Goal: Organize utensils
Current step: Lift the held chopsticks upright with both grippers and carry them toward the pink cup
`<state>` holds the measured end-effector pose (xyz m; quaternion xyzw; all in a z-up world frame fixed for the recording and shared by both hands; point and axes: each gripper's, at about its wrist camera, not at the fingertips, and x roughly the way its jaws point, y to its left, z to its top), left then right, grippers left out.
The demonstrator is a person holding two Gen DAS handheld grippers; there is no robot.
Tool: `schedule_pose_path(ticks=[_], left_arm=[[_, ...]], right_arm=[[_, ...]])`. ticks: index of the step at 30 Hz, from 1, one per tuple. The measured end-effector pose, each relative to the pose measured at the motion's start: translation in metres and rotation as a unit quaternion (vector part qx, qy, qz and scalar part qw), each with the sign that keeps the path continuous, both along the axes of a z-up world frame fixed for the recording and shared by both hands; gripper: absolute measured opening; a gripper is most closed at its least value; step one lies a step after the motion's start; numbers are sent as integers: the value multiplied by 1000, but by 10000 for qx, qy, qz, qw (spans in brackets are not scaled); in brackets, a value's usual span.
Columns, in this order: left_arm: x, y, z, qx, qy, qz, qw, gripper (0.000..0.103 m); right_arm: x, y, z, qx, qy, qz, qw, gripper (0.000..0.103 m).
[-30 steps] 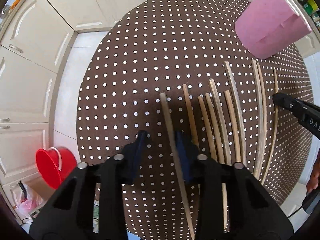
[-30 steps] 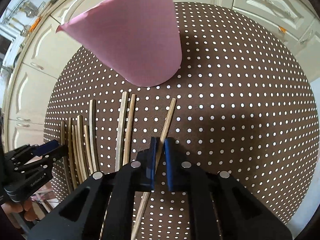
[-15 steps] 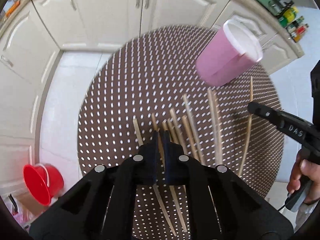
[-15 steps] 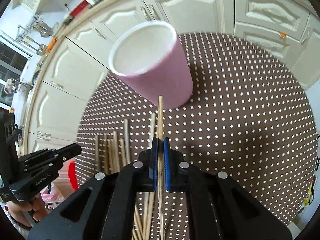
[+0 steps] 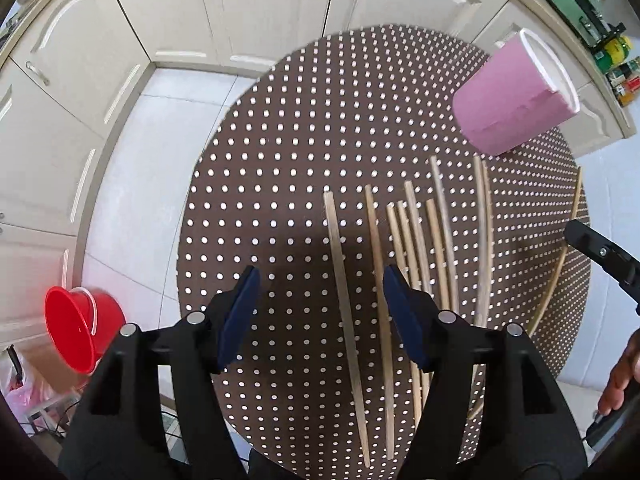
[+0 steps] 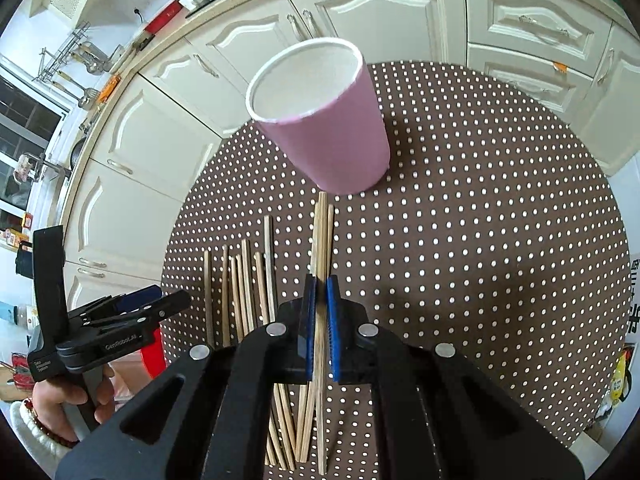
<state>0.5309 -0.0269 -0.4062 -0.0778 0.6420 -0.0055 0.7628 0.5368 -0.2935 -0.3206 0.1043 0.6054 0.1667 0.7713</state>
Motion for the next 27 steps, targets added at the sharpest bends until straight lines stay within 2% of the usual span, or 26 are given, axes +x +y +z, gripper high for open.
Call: schedule_pose_path(ticks=[3, 4, 8, 15, 18, 20, 22, 27], left_arm=[[5, -2, -11, 74, 94, -14, 9999, 59], [6, -1, -14, 56, 141, -12, 9999, 50], [12, -4, -30, 122, 325, -59, 9994, 35], [16, -18, -37, 491, 271, -276, 9980, 34], [16, -21, -36, 596, 202, -321, 9975, 26], [17, -18, -36, 493, 178, -278, 9982, 16], [15, -17, -33, 430, 182, -213, 9987, 10], [13, -5, -35, 108, 190, -76, 9997, 7]], right_arm=[[3, 1, -6, -11, 74, 17, 10000, 5], [5, 1, -8, -9, 97, 23, 10000, 5], [14, 3, -13, 12, 182, 42, 9998, 5], [20, 3, -19, 82, 271, 13, 9996, 5], [21, 7, -19, 90, 280, 15, 9996, 5], [21, 8, -18, 95, 274, 31, 9996, 5], [20, 8, -17, 106, 257, 36, 9996, 5], [16, 10, -14, 135, 226, 51, 9996, 5]])
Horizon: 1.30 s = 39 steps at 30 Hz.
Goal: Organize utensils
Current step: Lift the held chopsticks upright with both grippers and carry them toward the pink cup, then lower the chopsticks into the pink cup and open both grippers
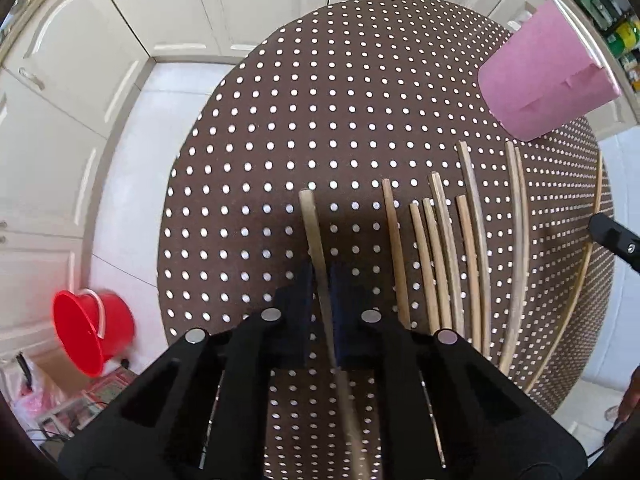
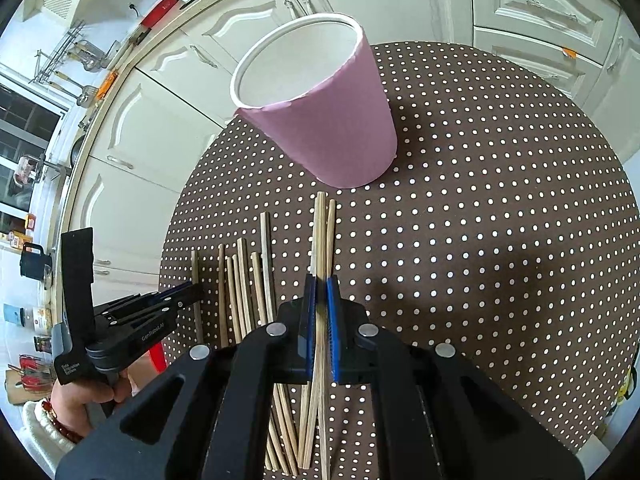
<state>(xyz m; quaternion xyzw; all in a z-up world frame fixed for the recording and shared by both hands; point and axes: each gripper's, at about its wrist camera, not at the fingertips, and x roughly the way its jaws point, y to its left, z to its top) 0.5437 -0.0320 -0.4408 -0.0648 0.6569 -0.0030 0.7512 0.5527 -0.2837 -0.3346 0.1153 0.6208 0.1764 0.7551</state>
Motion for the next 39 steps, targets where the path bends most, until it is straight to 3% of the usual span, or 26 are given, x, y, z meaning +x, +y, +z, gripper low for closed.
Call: schedule_pose_path(ticks=[5, 10, 16, 23, 31, 39], left_arm=[[-13, 0, 7, -204, -112, 33, 9997, 6], [-27, -11, 36, -392, -394, 14, 9985, 6], [-20, -23, 102, -610, -1137, -215, 9914, 6], [-16, -30, 172, -863, -1899, -479, 9768, 6], [-16, -36, 214, -1051, -2397, -701, 9626, 6], [-11, -42, 269, -1215, -3064, -661, 9418, 6]], right_arm=[[-6, 1, 4, 7, -52, 5, 10000, 5], [-8, -1, 11, 10, -168, -47, 9998, 5], [-8, -2, 33, 49, -501, -132, 9986, 5], [-6, -7, 73, 174, -1020, -236, 9943, 5], [-3, -12, 120, 266, -1641, -318, 9856, 5], [-3, -20, 178, 565, -2351, -323, 9698, 5]])
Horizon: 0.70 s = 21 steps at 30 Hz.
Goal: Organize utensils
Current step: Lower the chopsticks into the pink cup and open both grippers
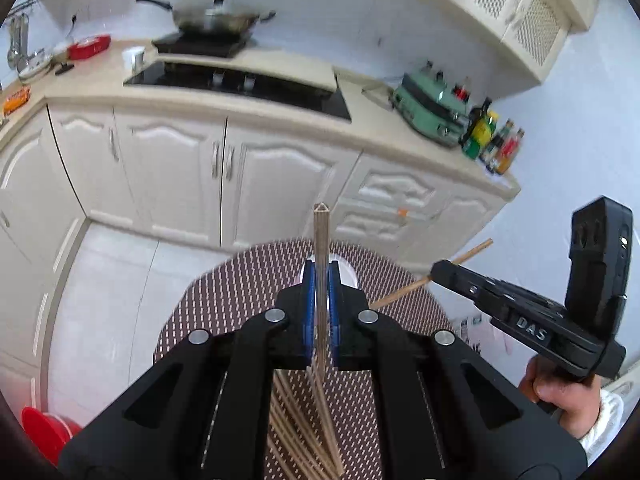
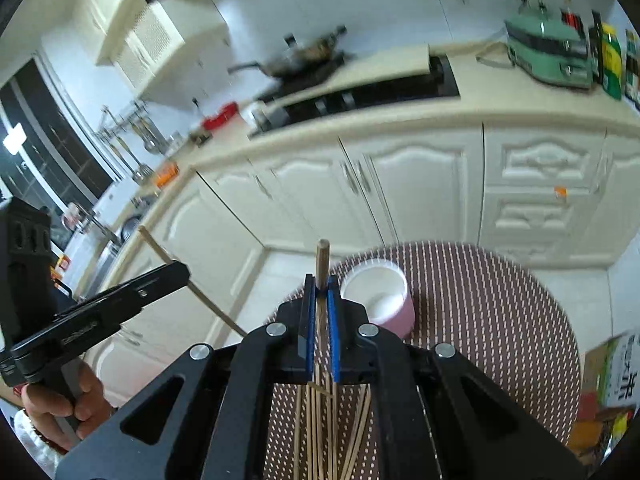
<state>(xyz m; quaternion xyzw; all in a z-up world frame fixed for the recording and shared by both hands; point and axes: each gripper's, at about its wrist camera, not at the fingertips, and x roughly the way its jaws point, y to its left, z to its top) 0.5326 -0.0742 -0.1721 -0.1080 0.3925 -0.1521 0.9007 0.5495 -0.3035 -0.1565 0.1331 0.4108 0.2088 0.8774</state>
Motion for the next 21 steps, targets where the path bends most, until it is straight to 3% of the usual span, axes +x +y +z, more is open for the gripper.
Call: schedule_pose_path(ticks=[7, 12, 21], left_arm=[[22, -1, 28, -236, -450, 284, 9983, 6], [37, -2, 37, -348, -646, 467, 9962, 6], [62, -21, 0, -236, -458, 385, 9979, 6]], right_arm=[[11, -12, 33, -105, -561, -157, 9982, 5], [22, -23, 34, -136, -671, -308, 9972, 5], [32, -26, 8, -226, -410, -411, 9981, 5]])
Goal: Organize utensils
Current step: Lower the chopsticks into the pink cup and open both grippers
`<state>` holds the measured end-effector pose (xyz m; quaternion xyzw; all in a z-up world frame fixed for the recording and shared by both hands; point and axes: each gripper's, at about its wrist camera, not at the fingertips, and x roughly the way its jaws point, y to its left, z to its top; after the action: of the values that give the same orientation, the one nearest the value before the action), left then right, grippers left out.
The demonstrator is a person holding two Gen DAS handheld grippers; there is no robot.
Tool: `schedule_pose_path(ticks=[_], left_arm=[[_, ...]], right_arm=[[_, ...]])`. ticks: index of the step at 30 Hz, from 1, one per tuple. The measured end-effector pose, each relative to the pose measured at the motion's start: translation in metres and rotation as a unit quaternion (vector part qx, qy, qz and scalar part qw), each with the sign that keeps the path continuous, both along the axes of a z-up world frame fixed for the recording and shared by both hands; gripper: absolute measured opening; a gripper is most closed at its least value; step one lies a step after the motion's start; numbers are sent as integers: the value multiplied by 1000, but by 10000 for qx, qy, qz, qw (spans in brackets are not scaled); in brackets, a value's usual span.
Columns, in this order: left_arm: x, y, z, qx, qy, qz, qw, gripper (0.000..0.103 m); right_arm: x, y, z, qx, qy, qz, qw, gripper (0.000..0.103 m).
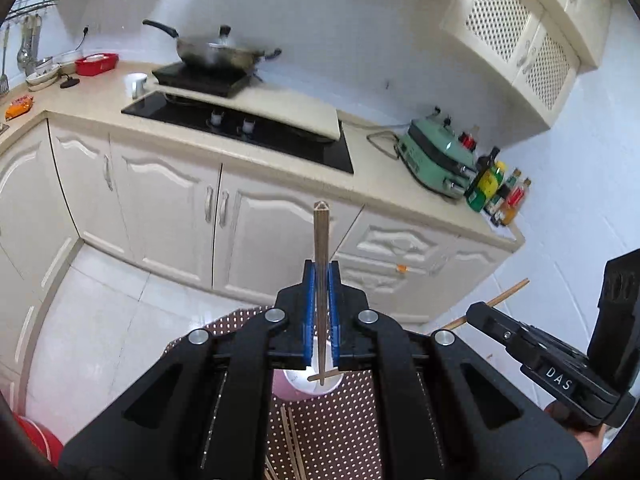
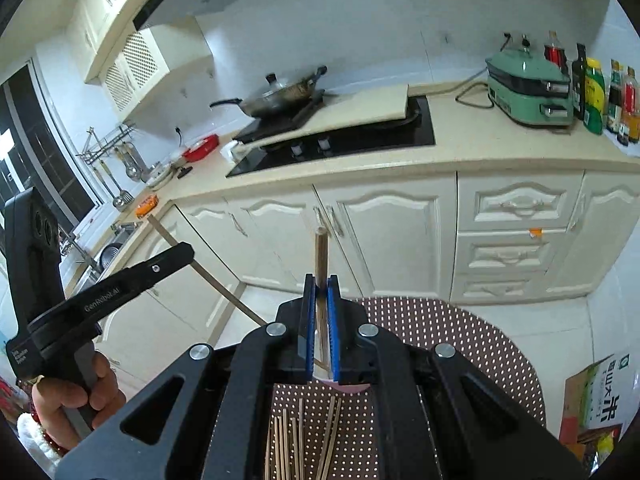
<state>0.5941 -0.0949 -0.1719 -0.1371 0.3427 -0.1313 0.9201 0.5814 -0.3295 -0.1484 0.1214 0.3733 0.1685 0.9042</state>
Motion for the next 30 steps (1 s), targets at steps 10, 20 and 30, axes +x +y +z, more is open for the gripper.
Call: schedule_pose_path(ticks=[10, 20, 30], left_arm=[[-5, -5, -37, 171, 326, -171, 9992, 6], [-21, -9, -74, 386, 790, -402, 9953, 7], [-24, -14, -89, 509, 1225, -556, 9896, 8]], right_arm=[[-4, -1, -35, 33, 457, -39, 9989, 5], [-17, 6, -74, -118, 921, -24, 9957, 5], [-23, 9, -86, 3, 1188, -36, 9929, 8]])
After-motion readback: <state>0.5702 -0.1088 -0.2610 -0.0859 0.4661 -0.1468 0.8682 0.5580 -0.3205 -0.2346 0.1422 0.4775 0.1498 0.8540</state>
